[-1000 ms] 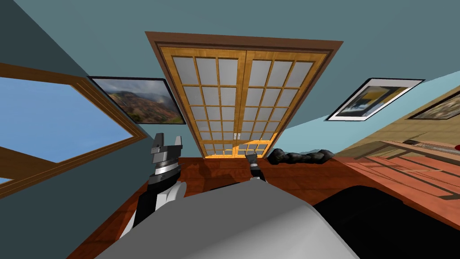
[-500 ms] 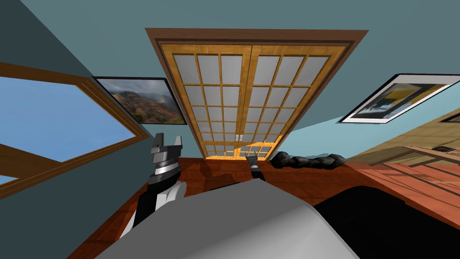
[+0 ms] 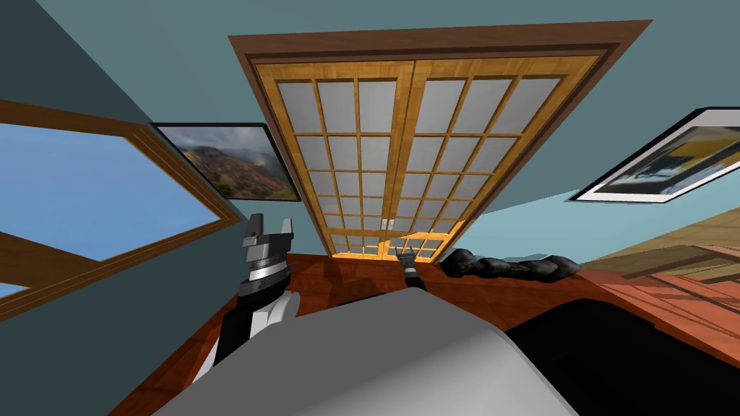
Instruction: Pull the door open
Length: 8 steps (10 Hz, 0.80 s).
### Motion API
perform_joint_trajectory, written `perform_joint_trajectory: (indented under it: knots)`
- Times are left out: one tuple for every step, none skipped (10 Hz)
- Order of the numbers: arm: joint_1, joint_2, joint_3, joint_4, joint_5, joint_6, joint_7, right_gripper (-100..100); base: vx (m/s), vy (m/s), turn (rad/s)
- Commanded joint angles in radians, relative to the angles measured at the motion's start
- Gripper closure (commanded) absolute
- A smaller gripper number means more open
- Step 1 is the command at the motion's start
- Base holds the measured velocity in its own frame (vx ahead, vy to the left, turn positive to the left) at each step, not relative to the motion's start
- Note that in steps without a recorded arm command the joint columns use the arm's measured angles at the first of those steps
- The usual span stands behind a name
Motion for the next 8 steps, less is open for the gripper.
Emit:
perform_joint_trajectory:
  knots:
    - [-0.013, -0.007, 0.006, 0.037, -0.015, -0.012, -0.037, -100, 0.096, -0.002, 0.057]
    - [-0.017, -0.01, 0.009, 0.054, -0.023, -0.018, -0.055, -100, 0.1, -0.003, 0.055]
    - [-0.022, -0.013, 0.013, 0.071, -0.031, -0.023, -0.072, -100, 0.1, -0.007, 0.042]
    - [-0.027, -0.016, 0.016, 0.087, -0.039, -0.028, -0.09, -100, 0.088, -0.018, 0.04]
    - [-0.031, -0.019, 0.02, 0.104, -0.048, -0.033, -0.107, -100, 0.095, -0.015, 0.048]
    - [-0.035, -0.022, 0.023, 0.119, -0.055, -0.038, -0.124, -100, 0.103, -0.019, 0.044]
    - [-0.043, -0.027, 0.029, 0.146, -0.068, -0.046, -0.151, -100, 0.13, -0.019, 0.08]
    - [-0.047, -0.03, 0.031, 0.159, -0.074, -0.05, -0.165, -100, 0.132, -0.031, 0.055]
